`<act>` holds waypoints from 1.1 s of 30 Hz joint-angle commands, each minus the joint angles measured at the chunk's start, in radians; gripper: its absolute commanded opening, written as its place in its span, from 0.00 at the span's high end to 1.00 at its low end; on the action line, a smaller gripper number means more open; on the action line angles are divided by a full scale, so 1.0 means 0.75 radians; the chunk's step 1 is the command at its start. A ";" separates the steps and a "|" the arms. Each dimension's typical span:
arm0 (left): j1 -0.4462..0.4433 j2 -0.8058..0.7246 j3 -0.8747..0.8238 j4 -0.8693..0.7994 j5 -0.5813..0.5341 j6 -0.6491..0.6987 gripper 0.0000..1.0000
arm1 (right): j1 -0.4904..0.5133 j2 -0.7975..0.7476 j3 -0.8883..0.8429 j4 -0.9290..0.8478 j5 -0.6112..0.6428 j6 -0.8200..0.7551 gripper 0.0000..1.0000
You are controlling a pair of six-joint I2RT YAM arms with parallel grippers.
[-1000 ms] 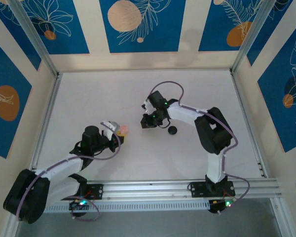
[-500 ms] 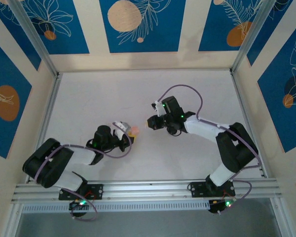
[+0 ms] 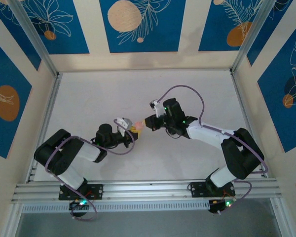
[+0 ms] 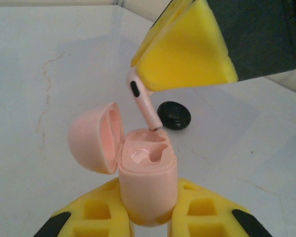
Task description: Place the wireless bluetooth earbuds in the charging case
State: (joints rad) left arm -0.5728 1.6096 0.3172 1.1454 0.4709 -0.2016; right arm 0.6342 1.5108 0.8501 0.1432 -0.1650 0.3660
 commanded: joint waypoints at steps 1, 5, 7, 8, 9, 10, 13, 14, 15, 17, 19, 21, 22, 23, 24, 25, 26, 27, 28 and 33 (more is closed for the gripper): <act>-0.011 0.009 0.025 0.110 0.061 -0.027 0.90 | 0.014 -0.026 0.001 0.068 -0.026 -0.035 0.91; -0.011 -0.002 0.021 0.119 0.050 -0.037 0.90 | 0.028 -0.022 0.008 0.067 -0.024 -0.054 0.91; -0.010 -0.010 0.022 0.119 0.050 -0.038 0.90 | 0.032 -0.018 0.010 0.061 -0.022 -0.060 0.91; -0.011 -0.014 0.023 0.120 0.051 -0.040 0.89 | 0.035 -0.017 0.010 0.059 -0.023 -0.063 0.91; -0.011 -0.017 0.025 0.121 0.050 -0.044 0.89 | 0.036 -0.018 0.010 0.057 -0.021 -0.065 0.91; -0.011 -0.024 0.024 0.121 0.048 -0.045 0.89 | 0.040 -0.018 0.009 0.056 -0.021 -0.070 0.91; -0.010 -0.048 0.019 0.105 0.016 -0.048 0.89 | 0.047 -0.034 0.003 0.054 -0.025 -0.084 0.91; -0.010 -0.057 0.017 0.097 0.007 -0.046 0.89 | 0.047 -0.038 0.003 0.049 -0.028 -0.096 0.91; -0.010 -0.065 0.017 0.088 0.003 -0.042 0.89 | 0.050 -0.042 0.000 0.045 -0.028 -0.102 0.91; -0.011 -0.079 0.019 0.069 -0.003 -0.038 0.89 | 0.052 -0.053 -0.006 0.039 -0.027 -0.117 0.91; -0.011 -0.093 0.019 0.053 0.000 -0.036 0.89 | 0.055 -0.062 -0.007 0.030 -0.023 -0.126 0.91; -0.011 -0.105 0.018 0.039 -0.004 -0.034 0.89 | 0.054 -0.068 -0.012 0.026 -0.013 -0.128 0.91; -0.011 -0.113 0.018 0.028 -0.006 -0.031 0.89 | 0.055 -0.072 -0.015 0.024 -0.007 -0.128 0.91; -0.011 -0.119 0.019 0.017 -0.010 -0.028 0.89 | 0.054 -0.075 -0.019 0.024 -0.001 -0.130 0.91; -0.011 -0.126 0.021 0.009 -0.011 -0.026 0.89 | 0.055 -0.077 -0.021 0.024 0.003 -0.131 0.90; -0.011 -0.129 0.023 -0.003 -0.012 -0.023 0.89 | 0.055 -0.082 -0.024 0.024 0.007 -0.133 0.91; -0.011 -0.134 0.027 -0.016 -0.012 -0.021 0.89 | 0.056 -0.089 -0.025 0.027 0.014 -0.134 0.91; -0.011 -0.138 0.028 -0.026 -0.010 -0.019 0.89 | 0.056 -0.093 -0.031 0.027 0.017 -0.134 0.91; -0.010 -0.142 0.029 -0.031 -0.012 -0.016 0.89 | 0.054 -0.101 -0.033 0.028 0.024 -0.138 0.91; -0.010 -0.144 0.033 -0.043 -0.006 -0.013 0.89 | 0.055 -0.121 -0.041 0.027 0.052 -0.147 0.91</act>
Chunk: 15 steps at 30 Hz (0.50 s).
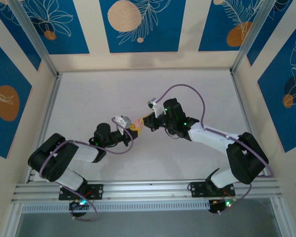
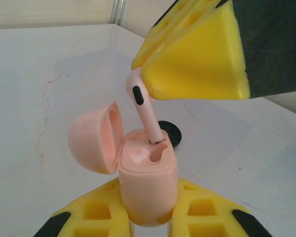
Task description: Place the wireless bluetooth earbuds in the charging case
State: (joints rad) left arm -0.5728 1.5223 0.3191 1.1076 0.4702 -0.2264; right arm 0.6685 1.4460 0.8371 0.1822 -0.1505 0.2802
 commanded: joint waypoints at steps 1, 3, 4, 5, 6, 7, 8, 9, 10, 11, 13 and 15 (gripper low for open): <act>-0.010 -0.030 0.031 0.006 -0.002 0.019 0.89 | 0.009 -0.038 -0.024 -0.030 0.031 -0.038 0.91; -0.011 -0.035 0.031 0.006 -0.001 0.017 0.89 | 0.009 -0.038 -0.028 -0.030 0.023 -0.042 0.91; -0.011 -0.039 0.032 0.004 -0.003 0.017 0.89 | 0.010 -0.038 -0.030 -0.031 0.017 -0.046 0.91; -0.011 -0.043 0.031 0.003 -0.005 0.018 0.89 | 0.009 -0.040 -0.032 -0.033 0.007 -0.047 0.91; -0.010 -0.049 0.030 -0.001 -0.005 0.018 0.89 | 0.010 -0.043 -0.036 -0.033 -0.003 -0.052 0.91; -0.010 -0.057 0.031 -0.004 -0.007 0.018 0.89 | 0.011 -0.046 -0.042 -0.033 -0.016 -0.055 0.91; -0.011 -0.065 0.031 -0.009 -0.005 0.018 0.89 | 0.010 -0.052 -0.045 -0.037 -0.026 -0.062 0.91; -0.010 -0.074 0.030 -0.012 -0.005 0.018 0.89 | 0.010 -0.054 -0.050 -0.040 -0.036 -0.068 0.91; -0.011 -0.085 0.032 -0.016 -0.001 0.017 0.89 | 0.010 -0.057 -0.054 -0.043 -0.047 -0.073 0.91; -0.010 -0.095 0.033 -0.024 0.000 0.018 0.89 | 0.012 -0.057 -0.056 -0.046 -0.057 -0.077 0.91; -0.011 -0.115 0.037 -0.040 0.009 0.021 0.89 | 0.010 -0.055 -0.059 -0.046 -0.070 -0.081 0.91; -0.011 -0.129 0.038 -0.045 0.025 0.023 0.89 | 0.011 -0.047 -0.057 -0.039 -0.090 -0.086 0.91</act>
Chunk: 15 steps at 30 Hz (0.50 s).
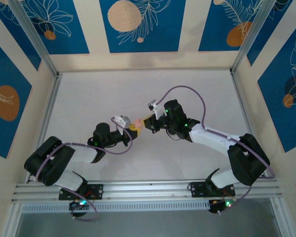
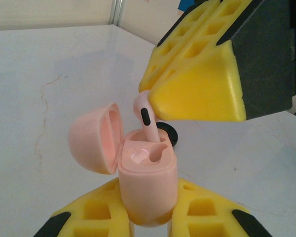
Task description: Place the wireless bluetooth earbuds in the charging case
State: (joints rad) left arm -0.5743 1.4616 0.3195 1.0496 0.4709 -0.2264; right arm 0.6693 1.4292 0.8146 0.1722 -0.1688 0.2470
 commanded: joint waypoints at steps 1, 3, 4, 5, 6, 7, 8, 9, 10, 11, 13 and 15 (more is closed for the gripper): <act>-0.008 -0.055 0.038 0.034 0.030 0.024 0.89 | 0.010 -0.022 -0.027 -0.017 -0.079 -0.042 0.91; -0.009 -0.066 0.033 0.040 0.042 0.028 0.89 | 0.010 -0.019 -0.032 -0.003 -0.101 -0.045 0.91; -0.009 -0.071 0.031 0.041 0.050 0.031 0.89 | 0.009 -0.018 -0.033 0.001 -0.110 -0.050 0.91; -0.009 -0.074 0.030 0.042 0.060 0.035 0.89 | 0.010 -0.021 -0.038 0.005 -0.119 -0.054 0.90; -0.009 -0.075 0.028 0.048 0.070 0.037 0.89 | 0.011 -0.023 -0.042 0.008 -0.123 -0.058 0.89; -0.009 -0.076 0.026 0.056 0.080 0.037 0.88 | 0.010 -0.025 -0.045 0.008 -0.128 -0.062 0.89; -0.008 -0.074 0.026 0.063 0.093 0.035 0.88 | 0.011 -0.030 -0.047 0.011 -0.132 -0.066 0.88; -0.007 -0.073 0.026 0.071 0.100 0.034 0.88 | 0.010 -0.033 -0.049 0.014 -0.140 -0.069 0.86; -0.009 -0.070 0.024 0.080 0.106 0.028 0.88 | 0.008 -0.038 -0.051 0.018 -0.146 -0.072 0.85; -0.009 -0.067 0.024 0.089 0.112 0.026 0.88 | 0.009 -0.042 -0.053 0.023 -0.154 -0.074 0.84; -0.009 -0.063 0.022 0.103 0.116 0.023 0.88 | 0.008 -0.049 -0.057 0.032 -0.163 -0.074 0.82; -0.009 -0.063 0.019 0.110 0.116 0.021 0.88 | 0.007 -0.060 -0.057 0.030 -0.164 -0.076 0.80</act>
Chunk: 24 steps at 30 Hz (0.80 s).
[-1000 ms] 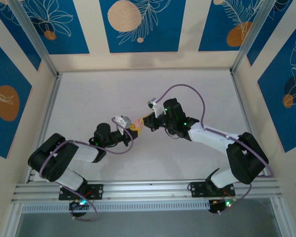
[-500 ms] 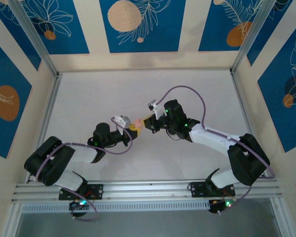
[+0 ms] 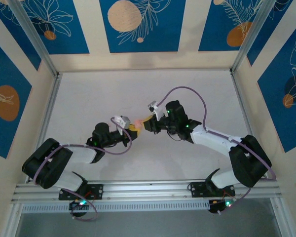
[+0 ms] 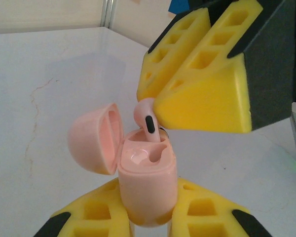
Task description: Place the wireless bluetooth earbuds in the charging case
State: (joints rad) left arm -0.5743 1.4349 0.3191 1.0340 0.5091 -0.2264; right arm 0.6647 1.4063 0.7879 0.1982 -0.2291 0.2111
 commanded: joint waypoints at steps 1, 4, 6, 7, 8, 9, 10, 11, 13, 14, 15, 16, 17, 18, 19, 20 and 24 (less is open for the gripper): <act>-0.009 -0.029 0.018 0.131 0.064 0.021 0.88 | 0.012 -0.031 -0.020 -0.006 -0.083 -0.030 0.79; -0.009 -0.033 0.018 0.131 0.070 0.023 0.88 | 0.009 -0.050 -0.027 -0.005 -0.085 -0.028 0.69; -0.009 -0.036 0.016 0.132 0.077 0.024 0.88 | 0.004 -0.069 -0.035 0.008 -0.089 -0.024 0.65; -0.009 -0.037 0.016 0.131 0.078 0.023 0.88 | 0.002 -0.080 -0.040 0.013 -0.090 -0.020 0.63; -0.009 -0.039 0.014 0.133 0.081 0.025 0.88 | 0.001 -0.091 -0.041 0.018 -0.091 -0.019 0.62; -0.009 -0.039 0.014 0.134 0.083 0.025 0.88 | -0.002 -0.104 -0.045 0.025 -0.091 -0.014 0.60; -0.009 -0.040 0.014 0.135 0.083 0.024 0.88 | -0.003 -0.114 -0.049 0.031 -0.098 -0.011 0.59; -0.008 -0.041 0.012 0.134 0.084 0.027 0.88 | -0.008 -0.125 -0.053 0.034 -0.103 -0.004 0.58; -0.009 -0.040 0.010 0.135 0.084 0.030 0.88 | -0.016 -0.149 -0.059 0.046 -0.119 0.006 0.56; -0.009 -0.040 0.009 0.137 0.085 0.031 0.88 | -0.022 -0.163 -0.063 0.053 -0.130 0.013 0.56; -0.009 -0.040 0.008 0.137 0.086 0.032 0.88 | -0.026 -0.175 -0.066 0.056 -0.139 0.019 0.56; -0.009 -0.039 0.005 0.140 0.086 0.035 0.88 | -0.031 -0.192 -0.070 0.061 -0.147 0.026 0.55; -0.009 -0.037 0.002 0.141 0.086 0.038 0.88 | -0.035 -0.210 -0.075 0.065 -0.154 0.034 0.55; -0.009 -0.039 0.000 0.146 0.090 0.038 0.88 | -0.042 -0.226 -0.079 0.065 -0.158 0.043 0.55; -0.009 -0.039 -0.004 0.155 0.092 0.042 0.88 | -0.049 -0.245 -0.084 0.063 -0.160 0.052 0.55; -0.008 -0.039 -0.009 0.165 0.095 0.044 0.88 | -0.058 -0.263 -0.092 0.063 -0.162 0.064 0.55; -0.008 -0.045 -0.024 0.203 0.118 0.053 0.88 | -0.100 -0.310 -0.113 0.043 -0.202 0.099 0.55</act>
State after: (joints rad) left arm -0.5747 1.4250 0.3138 1.1198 0.5560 -0.2077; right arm 0.6067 1.1999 0.7219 0.2249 -0.3408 0.2554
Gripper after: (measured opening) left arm 0.158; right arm 0.449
